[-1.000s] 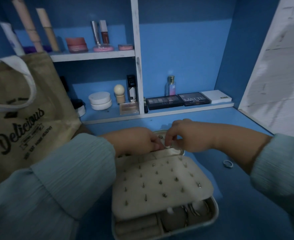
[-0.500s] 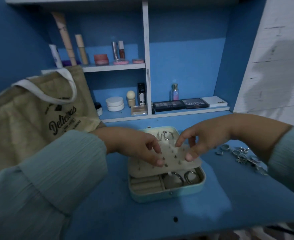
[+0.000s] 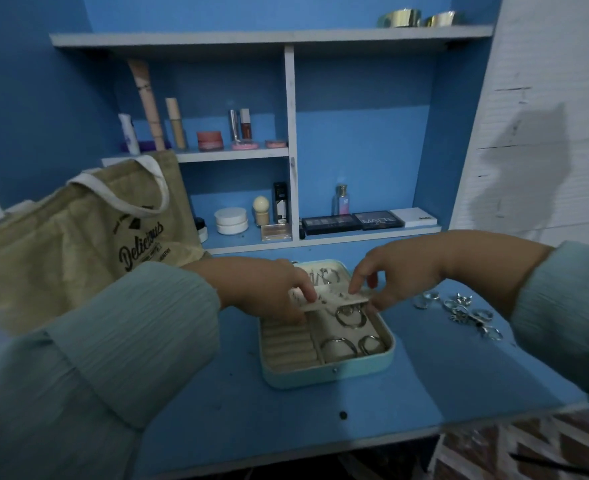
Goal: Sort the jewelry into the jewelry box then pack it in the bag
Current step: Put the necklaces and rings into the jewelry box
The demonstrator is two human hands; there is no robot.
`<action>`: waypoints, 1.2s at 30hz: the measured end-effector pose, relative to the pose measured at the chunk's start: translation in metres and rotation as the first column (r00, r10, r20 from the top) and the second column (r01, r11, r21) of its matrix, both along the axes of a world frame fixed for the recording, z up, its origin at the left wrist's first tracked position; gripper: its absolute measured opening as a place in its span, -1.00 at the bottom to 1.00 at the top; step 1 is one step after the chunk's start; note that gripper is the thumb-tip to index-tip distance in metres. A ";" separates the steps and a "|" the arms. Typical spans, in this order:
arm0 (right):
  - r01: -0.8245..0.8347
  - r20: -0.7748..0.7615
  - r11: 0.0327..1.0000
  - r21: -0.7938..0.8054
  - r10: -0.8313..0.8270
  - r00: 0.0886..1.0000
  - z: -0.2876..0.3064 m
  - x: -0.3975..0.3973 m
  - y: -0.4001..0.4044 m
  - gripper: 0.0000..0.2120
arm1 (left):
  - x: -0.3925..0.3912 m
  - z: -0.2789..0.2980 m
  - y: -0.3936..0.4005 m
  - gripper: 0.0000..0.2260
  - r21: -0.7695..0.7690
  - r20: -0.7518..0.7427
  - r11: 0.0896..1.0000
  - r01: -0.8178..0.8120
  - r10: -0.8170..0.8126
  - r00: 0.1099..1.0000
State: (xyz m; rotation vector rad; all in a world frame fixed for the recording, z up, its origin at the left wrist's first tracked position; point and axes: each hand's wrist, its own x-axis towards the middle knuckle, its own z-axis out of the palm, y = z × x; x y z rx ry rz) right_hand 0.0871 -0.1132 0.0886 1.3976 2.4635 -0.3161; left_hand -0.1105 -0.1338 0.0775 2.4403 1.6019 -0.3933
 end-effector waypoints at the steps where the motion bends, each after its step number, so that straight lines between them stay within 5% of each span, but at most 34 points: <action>1: 0.004 -0.028 1.000 0.012 -0.004 1.000 0.003 0.000 0.000 -0.67 | -0.002 0.003 0.002 -0.69 0.009 0.031 1.000 0.001 -0.002 1.000; 9: 0.134 -0.301 0.962 0.238 -0.058 0.952 0.006 -0.010 0.024 -0.82 | -0.014 0.016 0.028 -0.78 0.181 0.245 0.971 -0.155 0.108 0.963; 18: 0.380 -0.680 0.902 0.203 -0.149 0.718 -0.028 -0.018 0.072 -0.85 | -0.024 -0.011 0.076 -0.94 0.262 0.574 0.863 -0.431 0.220 0.789; 27: 0.406 -0.630 0.914 -0.026 -0.330 0.703 -0.060 -0.029 0.114 -0.74 | -0.031 -0.044 0.118 -0.76 0.095 0.429 0.883 -0.459 0.380 0.820; 36: 0.324 -0.462 0.946 0.023 -0.277 0.843 -0.073 -0.031 0.127 -0.75 | -0.033 -0.059 0.122 -0.76 0.126 0.260 0.930 -0.345 0.305 0.916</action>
